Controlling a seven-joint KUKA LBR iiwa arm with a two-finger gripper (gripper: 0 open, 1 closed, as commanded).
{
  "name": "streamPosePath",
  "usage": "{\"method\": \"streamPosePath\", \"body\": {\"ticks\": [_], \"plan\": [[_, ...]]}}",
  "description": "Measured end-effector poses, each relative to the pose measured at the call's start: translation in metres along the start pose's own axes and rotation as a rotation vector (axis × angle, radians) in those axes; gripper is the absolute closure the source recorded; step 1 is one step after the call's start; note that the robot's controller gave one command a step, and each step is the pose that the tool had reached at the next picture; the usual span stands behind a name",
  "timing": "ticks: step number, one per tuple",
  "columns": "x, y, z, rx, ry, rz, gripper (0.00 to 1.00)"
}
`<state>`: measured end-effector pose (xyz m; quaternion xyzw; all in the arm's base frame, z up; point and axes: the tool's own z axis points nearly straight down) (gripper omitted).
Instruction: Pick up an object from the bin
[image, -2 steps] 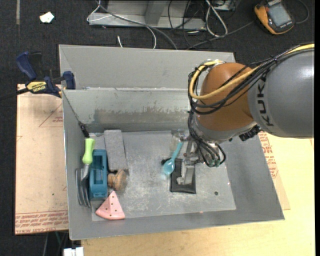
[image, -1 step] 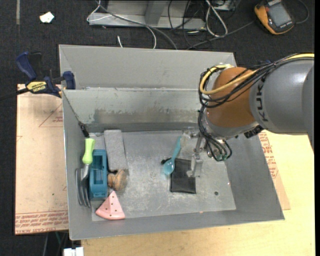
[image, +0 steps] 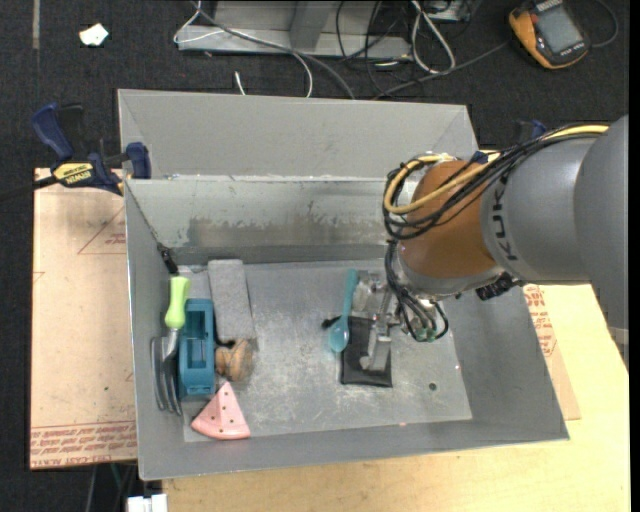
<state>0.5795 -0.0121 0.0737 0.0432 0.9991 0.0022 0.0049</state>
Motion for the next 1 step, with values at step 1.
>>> {"method": "streamPosePath", "body": {"ticks": [1], "plan": [[-0.009,-0.0266,0.0023,0.003,0.0,0.146,1.0]]}}
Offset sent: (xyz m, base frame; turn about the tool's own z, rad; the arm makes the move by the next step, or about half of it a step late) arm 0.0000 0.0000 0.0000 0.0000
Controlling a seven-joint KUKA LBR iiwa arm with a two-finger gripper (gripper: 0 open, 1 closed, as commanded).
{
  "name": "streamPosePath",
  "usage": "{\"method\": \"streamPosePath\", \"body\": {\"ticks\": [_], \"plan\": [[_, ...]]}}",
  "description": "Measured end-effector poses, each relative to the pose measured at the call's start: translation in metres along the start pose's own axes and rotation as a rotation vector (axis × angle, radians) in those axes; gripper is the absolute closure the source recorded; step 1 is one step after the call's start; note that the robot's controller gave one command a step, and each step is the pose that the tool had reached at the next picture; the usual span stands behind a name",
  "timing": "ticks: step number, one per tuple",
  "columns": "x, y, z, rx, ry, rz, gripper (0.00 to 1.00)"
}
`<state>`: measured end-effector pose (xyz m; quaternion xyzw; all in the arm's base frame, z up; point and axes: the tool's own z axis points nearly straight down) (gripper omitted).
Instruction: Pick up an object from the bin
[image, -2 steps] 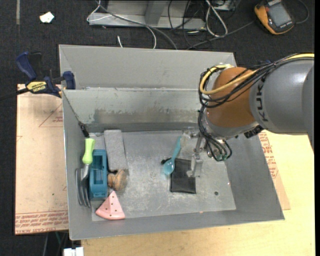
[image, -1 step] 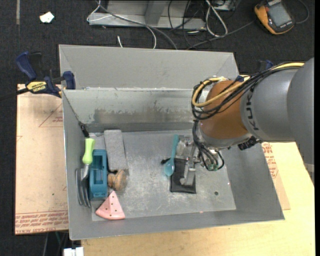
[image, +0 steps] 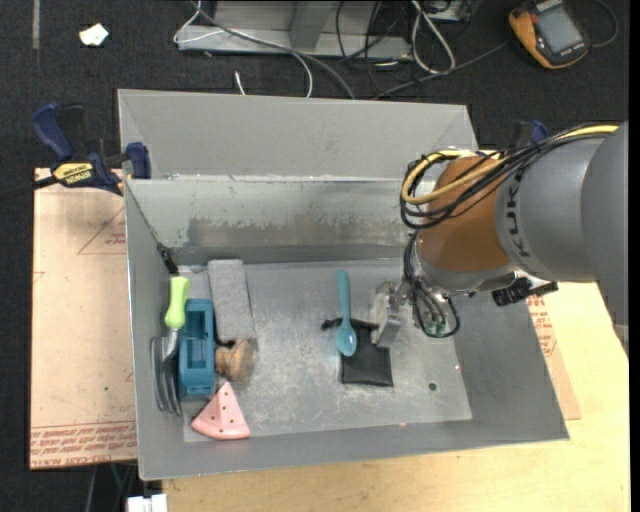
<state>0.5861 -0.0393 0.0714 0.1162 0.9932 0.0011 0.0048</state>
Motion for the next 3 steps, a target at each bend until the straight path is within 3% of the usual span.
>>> {"method": "streamPosePath", "body": {"ticks": [3], "plan": [[0.0,-0.0001,0.0,0.0,0.0,0.001,1.0]]}}
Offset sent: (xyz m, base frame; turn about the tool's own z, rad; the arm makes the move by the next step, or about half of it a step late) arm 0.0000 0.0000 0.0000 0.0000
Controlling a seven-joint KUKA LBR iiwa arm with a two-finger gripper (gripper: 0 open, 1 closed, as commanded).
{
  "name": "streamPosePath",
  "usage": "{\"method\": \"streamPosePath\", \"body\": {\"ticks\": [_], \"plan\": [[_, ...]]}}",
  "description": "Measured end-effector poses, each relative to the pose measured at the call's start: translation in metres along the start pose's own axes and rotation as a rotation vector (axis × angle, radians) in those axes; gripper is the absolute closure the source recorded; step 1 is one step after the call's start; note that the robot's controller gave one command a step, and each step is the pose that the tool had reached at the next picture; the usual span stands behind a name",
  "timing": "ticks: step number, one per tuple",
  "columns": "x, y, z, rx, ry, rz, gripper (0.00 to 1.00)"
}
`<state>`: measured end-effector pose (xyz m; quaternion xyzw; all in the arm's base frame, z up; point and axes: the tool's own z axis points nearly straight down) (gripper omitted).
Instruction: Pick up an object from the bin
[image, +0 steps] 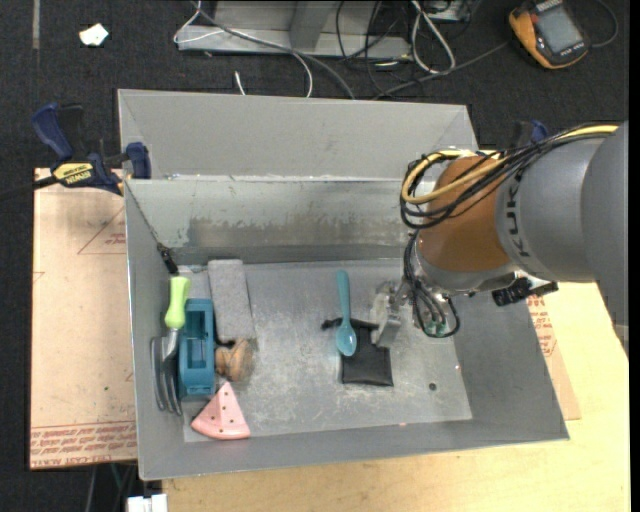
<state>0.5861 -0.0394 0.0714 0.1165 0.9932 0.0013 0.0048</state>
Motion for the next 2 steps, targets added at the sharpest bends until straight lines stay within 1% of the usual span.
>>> {"method": "streamPosePath", "body": {"ticks": [2], "plan": [[0.0,0.0,0.0,0.0,0.0,0.0,1.0]]}}
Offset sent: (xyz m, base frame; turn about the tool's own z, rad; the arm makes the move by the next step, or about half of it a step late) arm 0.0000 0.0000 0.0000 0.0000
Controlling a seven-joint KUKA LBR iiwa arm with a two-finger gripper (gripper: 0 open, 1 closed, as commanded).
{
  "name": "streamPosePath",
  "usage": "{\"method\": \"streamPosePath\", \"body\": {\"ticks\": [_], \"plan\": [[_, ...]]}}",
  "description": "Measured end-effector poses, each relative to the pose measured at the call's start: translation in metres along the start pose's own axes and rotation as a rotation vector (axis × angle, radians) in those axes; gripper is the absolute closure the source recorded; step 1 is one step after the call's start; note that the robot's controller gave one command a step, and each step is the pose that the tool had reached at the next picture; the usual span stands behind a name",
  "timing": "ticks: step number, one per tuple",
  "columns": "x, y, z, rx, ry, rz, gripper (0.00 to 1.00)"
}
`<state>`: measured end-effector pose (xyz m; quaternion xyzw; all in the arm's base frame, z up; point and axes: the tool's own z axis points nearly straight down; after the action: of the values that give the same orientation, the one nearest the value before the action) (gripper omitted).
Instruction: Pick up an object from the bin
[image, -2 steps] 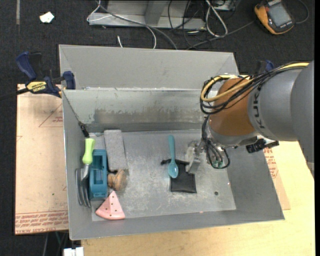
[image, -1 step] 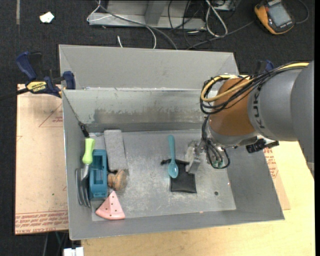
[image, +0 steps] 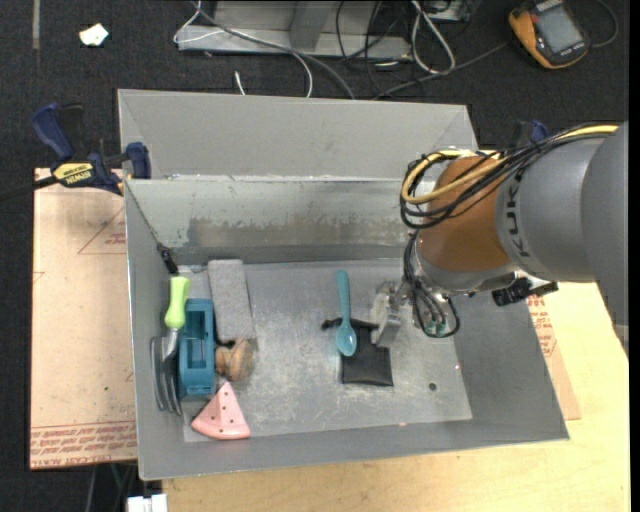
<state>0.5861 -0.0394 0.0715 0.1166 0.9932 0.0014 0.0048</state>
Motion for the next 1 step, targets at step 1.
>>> {"method": "streamPosePath", "body": {"ticks": [1], "plan": [[0.0,0.0,0.0,0.0,0.0,0.0,1.0]]}}
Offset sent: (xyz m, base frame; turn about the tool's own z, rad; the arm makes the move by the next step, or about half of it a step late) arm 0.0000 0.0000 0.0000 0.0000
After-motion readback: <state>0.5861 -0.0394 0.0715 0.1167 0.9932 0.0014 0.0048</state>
